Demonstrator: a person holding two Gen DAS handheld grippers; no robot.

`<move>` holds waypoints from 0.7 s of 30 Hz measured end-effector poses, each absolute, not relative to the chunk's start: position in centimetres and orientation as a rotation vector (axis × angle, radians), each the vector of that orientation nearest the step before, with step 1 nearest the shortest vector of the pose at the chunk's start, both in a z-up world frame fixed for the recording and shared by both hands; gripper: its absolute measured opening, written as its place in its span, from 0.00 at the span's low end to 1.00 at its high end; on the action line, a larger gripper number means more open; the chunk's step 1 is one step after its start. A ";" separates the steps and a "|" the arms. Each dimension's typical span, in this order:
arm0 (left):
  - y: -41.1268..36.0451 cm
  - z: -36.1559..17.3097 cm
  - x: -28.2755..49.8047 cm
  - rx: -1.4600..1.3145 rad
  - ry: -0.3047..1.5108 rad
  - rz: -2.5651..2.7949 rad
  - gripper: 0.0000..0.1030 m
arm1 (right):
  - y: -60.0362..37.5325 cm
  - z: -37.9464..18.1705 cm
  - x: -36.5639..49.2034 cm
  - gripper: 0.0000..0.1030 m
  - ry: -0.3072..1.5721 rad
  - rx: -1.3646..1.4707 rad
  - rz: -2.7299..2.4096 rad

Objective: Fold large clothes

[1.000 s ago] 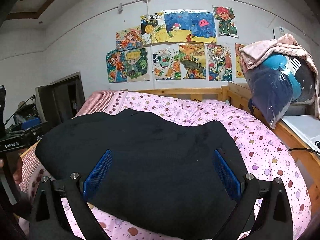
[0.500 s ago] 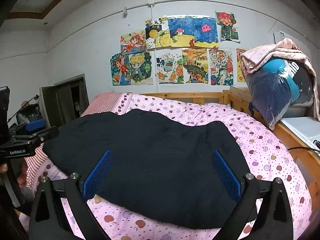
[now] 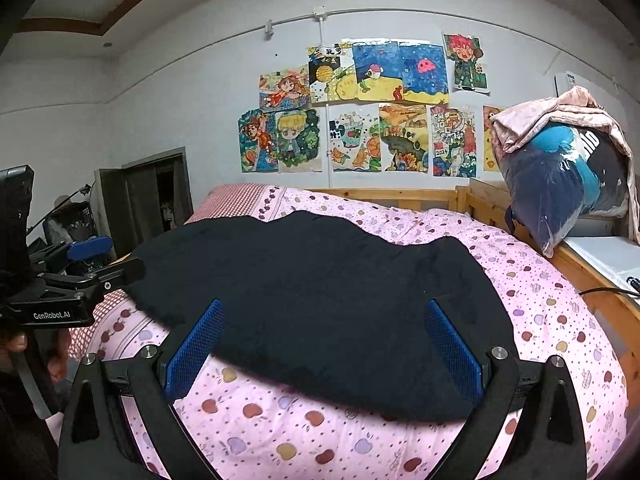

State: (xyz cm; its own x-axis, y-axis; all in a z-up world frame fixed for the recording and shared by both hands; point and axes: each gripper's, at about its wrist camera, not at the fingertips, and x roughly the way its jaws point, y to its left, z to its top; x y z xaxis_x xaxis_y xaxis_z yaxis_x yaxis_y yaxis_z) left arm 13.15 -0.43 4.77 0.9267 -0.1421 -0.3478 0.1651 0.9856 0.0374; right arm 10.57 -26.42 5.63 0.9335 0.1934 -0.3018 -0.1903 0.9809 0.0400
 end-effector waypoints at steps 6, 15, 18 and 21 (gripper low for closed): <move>0.5 3.6 11.6 0.058 0.359 -0.147 1.00 | -26.3 5.3 9.4 0.96 0.308 0.024 0.190; 1.6 2.1 10.6 0.033 0.389 -0.142 1.00 | -26.4 3.4 8.5 0.96 0.344 0.058 0.188; 1.6 1.7 10.3 0.040 0.391 -0.138 1.00 | -26.3 3.0 8.4 0.96 0.351 0.056 0.182; 1.5 1.4 10.1 0.049 0.391 -0.139 1.00 | -26.2 2.7 8.2 0.96 0.352 0.054 0.178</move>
